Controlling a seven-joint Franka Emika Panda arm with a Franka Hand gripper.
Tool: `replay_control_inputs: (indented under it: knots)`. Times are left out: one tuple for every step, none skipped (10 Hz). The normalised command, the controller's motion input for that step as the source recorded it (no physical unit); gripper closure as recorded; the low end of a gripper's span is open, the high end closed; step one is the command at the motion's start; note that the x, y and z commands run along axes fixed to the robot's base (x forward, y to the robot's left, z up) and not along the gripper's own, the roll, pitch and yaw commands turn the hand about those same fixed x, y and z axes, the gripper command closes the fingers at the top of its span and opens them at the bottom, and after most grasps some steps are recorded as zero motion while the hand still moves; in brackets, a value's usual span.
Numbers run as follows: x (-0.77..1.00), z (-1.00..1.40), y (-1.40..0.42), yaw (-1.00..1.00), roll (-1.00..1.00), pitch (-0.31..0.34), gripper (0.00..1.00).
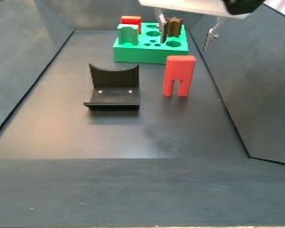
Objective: Pick up the square-circle object. Move up. Rotate the square-circle object. Move to above the board. Insert the square-circle object.
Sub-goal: Rotate the square-circle object.
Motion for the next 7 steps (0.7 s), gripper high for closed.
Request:
replay_control_inputs:
  knots:
    - [0.02, -0.01, 0.0, 1.0, 0.0, 0.031, 0.0]
    - [0.02, -0.01, 0.0, 1.0, 0.0, 0.037, 0.0]
    - [0.02, -0.01, 0.0, 1.0, -0.01, 0.047, 0.0]
    - [0.02, -0.01, 0.0, 0.81, -0.01, 0.05, 0.0]
    - [0.02, -0.01, 0.0, 0.64, -0.01, 0.05, 0.0]
    - [0.02, -0.01, 0.0, 0.31, -0.01, 0.049, 0.0]
    - [0.0, -1.0, 0.0, 0.17, -0.01, 0.048, 0.0]
